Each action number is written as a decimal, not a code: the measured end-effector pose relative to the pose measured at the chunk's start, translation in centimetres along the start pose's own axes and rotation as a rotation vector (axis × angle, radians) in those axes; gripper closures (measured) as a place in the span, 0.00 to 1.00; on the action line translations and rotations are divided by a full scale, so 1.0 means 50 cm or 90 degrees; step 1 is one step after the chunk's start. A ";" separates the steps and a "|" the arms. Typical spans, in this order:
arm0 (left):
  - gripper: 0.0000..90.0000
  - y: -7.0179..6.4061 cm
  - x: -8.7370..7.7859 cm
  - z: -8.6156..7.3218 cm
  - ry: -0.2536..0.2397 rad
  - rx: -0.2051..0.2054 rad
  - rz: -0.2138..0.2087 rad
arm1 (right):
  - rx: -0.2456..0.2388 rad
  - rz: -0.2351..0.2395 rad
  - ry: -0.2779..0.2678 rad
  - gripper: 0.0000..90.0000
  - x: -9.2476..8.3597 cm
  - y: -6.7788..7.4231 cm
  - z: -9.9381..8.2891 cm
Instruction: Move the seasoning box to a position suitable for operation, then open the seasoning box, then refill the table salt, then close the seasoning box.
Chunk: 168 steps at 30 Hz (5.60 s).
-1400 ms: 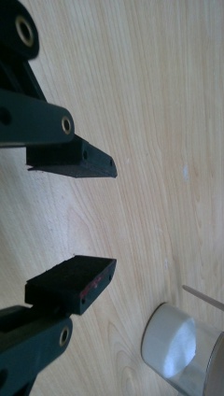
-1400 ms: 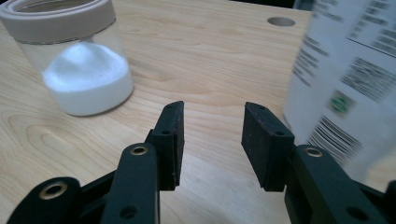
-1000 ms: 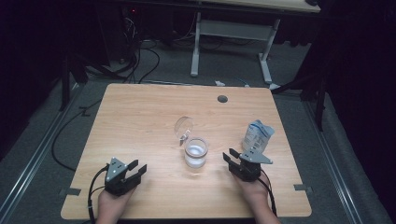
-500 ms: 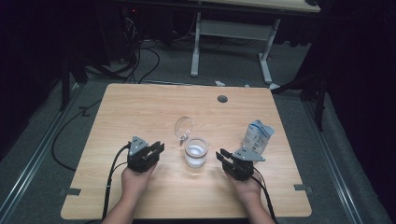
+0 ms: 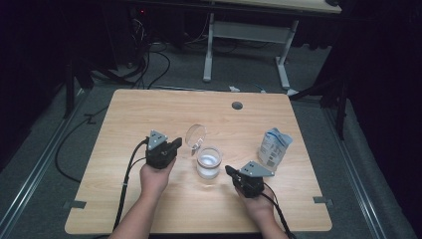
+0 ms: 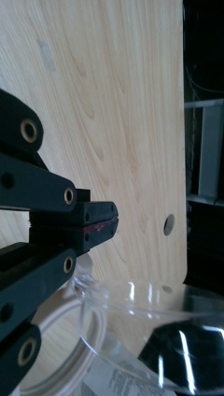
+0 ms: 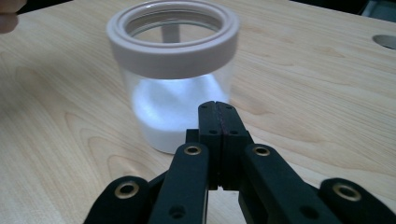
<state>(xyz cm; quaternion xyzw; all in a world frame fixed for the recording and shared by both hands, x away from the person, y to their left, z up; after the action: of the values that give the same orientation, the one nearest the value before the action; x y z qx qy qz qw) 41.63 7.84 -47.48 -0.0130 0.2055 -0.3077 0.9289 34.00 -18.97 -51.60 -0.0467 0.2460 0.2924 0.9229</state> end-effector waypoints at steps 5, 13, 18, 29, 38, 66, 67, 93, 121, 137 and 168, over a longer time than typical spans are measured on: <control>1.00 -0.016 0.004 0.011 -0.012 0.005 -0.015 | -0.010 0.006 0.002 1.00 0.008 0.012 -0.001; 1.00 -0.027 0.002 0.014 -0.017 0.009 -0.022 | -0.025 0.008 0.005 1.00 0.021 0.028 0.002; 1.00 -0.036 0.001 0.013 -0.019 0.015 -0.029 | -0.027 0.005 0.006 1.00 0.022 0.030 0.003; 1.00 -0.059 0.002 0.004 -0.014 0.033 -0.039 | -0.027 0.005 0.002 1.00 0.020 0.031 0.004; 0.99 -0.035 -0.019 -0.029 0.016 0.069 -0.008 | -0.030 0.004 0.001 0.99 0.016 0.031 0.004; 0.57 0.134 -0.187 -0.191 0.096 0.067 0.081 | 0.014 -0.051 0.001 1.00 0.048 -0.024 0.039; 0.57 0.134 -0.188 -0.191 0.095 0.068 0.080 | 0.014 -0.051 0.002 1.00 0.049 -0.025 0.042; 0.57 0.132 -0.189 -0.194 0.087 0.057 0.079 | -0.009 -0.038 -0.002 1.00 0.040 0.000 0.046; 0.57 0.135 -0.201 -0.198 0.082 0.049 0.076 | -0.042 0.007 -0.011 1.00 0.022 0.073 0.033; 0.57 0.136 -0.205 -0.198 0.081 0.048 0.074 | -0.066 0.044 -0.014 1.00 0.038 0.125 0.038; 0.57 0.129 -0.196 -0.204 0.090 0.045 0.065 | 0.062 -0.115 -0.024 0.78 -0.109 -0.117 -0.058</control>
<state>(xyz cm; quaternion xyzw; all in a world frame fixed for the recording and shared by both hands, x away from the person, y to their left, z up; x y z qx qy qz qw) 34.19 19.75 -54.12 0.0520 0.2599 -0.2673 0.9264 32.22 -27.27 -51.85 -0.0186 0.2371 0.1966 0.9512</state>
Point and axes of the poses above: each handheld gripper's, and its own axes: x roughly forward along the jaws, z roughly out of its top, y roughly to its left, the point moved 2 cm from there along x, roughly forward along the jaws, and after that the axes turned 4 degrees about x, right-handed, at the moved point
